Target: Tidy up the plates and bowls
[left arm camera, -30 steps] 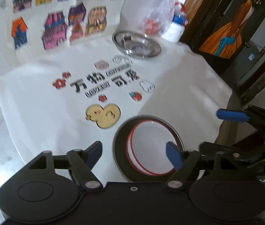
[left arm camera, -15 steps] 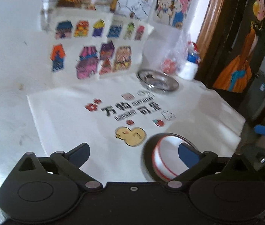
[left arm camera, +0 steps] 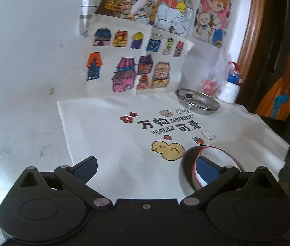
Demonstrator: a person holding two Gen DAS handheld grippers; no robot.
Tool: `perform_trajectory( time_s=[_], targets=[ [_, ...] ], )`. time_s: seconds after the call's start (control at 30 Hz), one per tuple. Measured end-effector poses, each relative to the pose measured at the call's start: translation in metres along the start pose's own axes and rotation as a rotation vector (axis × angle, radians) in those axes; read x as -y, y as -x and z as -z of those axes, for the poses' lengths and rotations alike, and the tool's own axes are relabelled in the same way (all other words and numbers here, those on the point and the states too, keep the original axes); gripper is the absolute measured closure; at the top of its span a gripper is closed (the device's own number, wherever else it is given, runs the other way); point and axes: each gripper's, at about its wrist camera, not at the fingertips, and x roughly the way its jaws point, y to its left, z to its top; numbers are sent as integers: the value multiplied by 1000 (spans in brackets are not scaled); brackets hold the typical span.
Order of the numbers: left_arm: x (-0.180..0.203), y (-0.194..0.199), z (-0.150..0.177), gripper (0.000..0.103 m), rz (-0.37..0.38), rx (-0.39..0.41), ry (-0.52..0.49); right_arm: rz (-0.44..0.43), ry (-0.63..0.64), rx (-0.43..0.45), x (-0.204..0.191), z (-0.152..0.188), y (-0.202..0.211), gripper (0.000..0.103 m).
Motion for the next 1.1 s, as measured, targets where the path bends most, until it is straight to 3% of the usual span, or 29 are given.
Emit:
perform_trajectory(
  time_s=[0.2, 0.33, 0.87, 1.1],
  targets=[
    [6, 1, 15, 1, -44, 38, -28, 66, 85, 127, -7, 20, 7, 0],
    [9, 1, 21, 1, -50, 42, -33, 124, 159, 145, -19, 28, 6, 0],
    [4, -10, 28, 1, -33, 36, -24, 37, -5, 50, 3, 18, -13, 0],
    [4, -22, 25, 1, 6, 16, -23, 104, 33, -44, -3, 14, -35, 0]
  ],
)
